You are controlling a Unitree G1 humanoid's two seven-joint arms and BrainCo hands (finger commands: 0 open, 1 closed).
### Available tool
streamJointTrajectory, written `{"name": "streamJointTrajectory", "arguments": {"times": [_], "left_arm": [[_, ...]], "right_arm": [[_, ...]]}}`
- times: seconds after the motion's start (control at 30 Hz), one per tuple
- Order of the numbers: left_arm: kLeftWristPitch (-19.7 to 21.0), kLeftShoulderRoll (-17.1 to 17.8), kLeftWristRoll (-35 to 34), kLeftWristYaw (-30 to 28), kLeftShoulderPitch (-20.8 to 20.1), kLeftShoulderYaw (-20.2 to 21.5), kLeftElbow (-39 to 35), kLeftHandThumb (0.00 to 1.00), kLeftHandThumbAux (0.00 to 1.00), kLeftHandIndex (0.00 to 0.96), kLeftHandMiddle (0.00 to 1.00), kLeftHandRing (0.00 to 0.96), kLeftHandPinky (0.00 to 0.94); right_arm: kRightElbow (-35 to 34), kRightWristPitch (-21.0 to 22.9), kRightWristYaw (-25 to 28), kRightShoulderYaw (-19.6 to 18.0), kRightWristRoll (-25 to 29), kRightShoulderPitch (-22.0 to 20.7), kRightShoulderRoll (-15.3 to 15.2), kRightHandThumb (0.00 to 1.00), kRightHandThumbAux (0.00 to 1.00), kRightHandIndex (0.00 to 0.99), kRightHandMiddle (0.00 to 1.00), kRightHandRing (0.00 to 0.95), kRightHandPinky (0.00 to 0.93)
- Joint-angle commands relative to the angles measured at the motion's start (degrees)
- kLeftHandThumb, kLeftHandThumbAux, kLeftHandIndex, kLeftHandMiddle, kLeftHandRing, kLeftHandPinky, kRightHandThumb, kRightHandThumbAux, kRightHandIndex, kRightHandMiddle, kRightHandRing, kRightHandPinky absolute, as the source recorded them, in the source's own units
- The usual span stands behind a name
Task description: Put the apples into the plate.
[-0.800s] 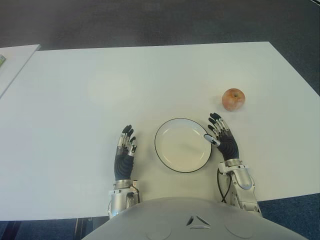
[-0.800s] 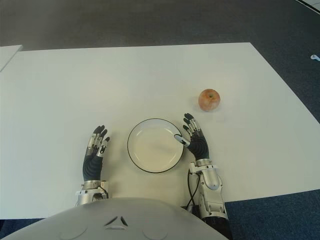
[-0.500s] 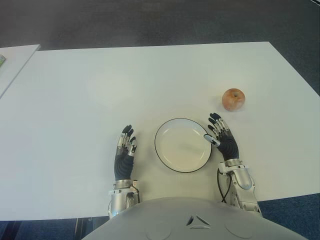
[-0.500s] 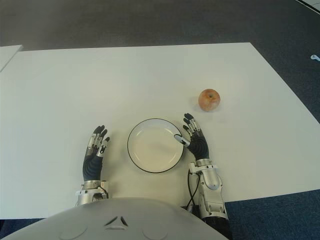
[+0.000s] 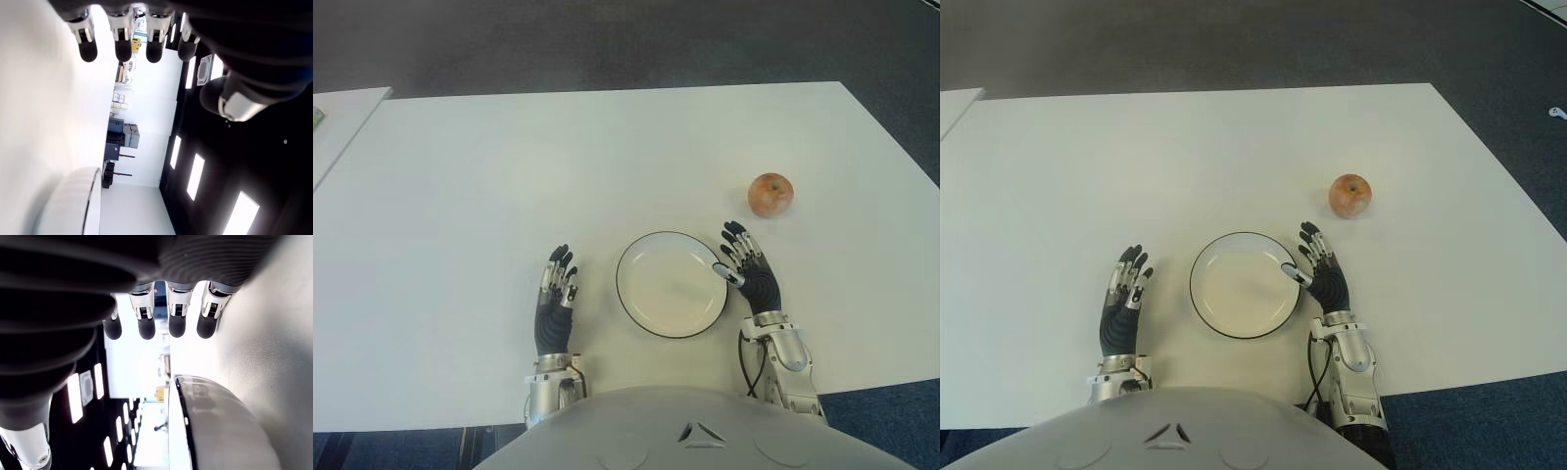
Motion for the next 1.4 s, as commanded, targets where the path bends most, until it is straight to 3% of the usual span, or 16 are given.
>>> {"name": "streamJointTrajectory", "arguments": {"times": [0.03,0.33,0.53,0.73,0.87,1.03,1.17,1.23,1.4], "left_arm": [[2.14,-1.15,-0.34,-0.46,0.76,-0.04,1.58,0.135,0.463,0.07,0.046,0.021,0.026],[1.98,-2.24,0.01,0.23,0.14,0.08,2.37,0.151,0.47,0.084,0.057,0.029,0.029],[2.32,-1.83,1.48,0.86,-0.06,0.19,2.15,0.137,0.463,0.076,0.051,0.023,0.023],[1.87,-2.04,2.12,1.55,-0.61,0.71,2.83,0.133,0.463,0.072,0.05,0.023,0.026],[4.19,-2.04,0.05,0.45,-1.28,0.48,3.45,0.14,0.461,0.078,0.055,0.028,0.03],[5.92,-2.26,-0.95,0.74,-2.02,0.81,4.17,0.145,0.473,0.089,0.063,0.032,0.015],[5.77,-2.14,-1.22,0.73,-2.71,1.36,5.5,0.145,0.491,0.092,0.065,0.032,0.008],[5.34,-2.29,-1.93,0.39,-3.2,1.65,6.24,0.15,0.5,0.097,0.068,0.035,0.008],[3.64,-2.77,-3.41,-0.38,-3.97,1.83,7.45,0.17,0.503,0.109,0.074,0.04,0.015]], "right_arm": [[2.21,3.74,-0.47,0.31,-0.55,1.42,0.07,0.156,0.649,0.0,0.0,0.0,0.0],[-0.06,4.15,0.3,-0.33,0.16,0.19,-1.26,0.159,0.658,0.0,0.0,0.0,0.0],[-8.91,6.95,0.08,-2.31,-1.01,-2.85,-5.03,0.147,0.669,0.0,0.0,0.0,0.0],[-8.59,2.09,-1.92,-1.75,-5.82,-6.69,-5.93,0.183,0.652,0.007,0.0,0.0,0.0],[-6.82,-8.78,-5.21,-1.69,-16.27,-12.96,-10.71,0.247,0.636,0.025,0.001,0.0,0.002],[0.53,-18.01,-12.04,-2.88,-27.94,-20.51,-16.68,0.317,0.611,0.05,0.026,0.006,0.003],[5.65,-20.25,-18.64,-2.45,-37.4,-25.86,-21.38,0.33,0.596,0.059,0.038,0.014,0.001],[7.08,-18.84,-22.8,-0.89,-45.11,-29.05,-24.52,0.338,0.582,0.064,0.043,0.012,0.0],[9.37,-13.53,-28.17,3.23,-57.03,-35.41,-28.34,0.366,0.553,0.064,0.041,0.003,0.0]]}}
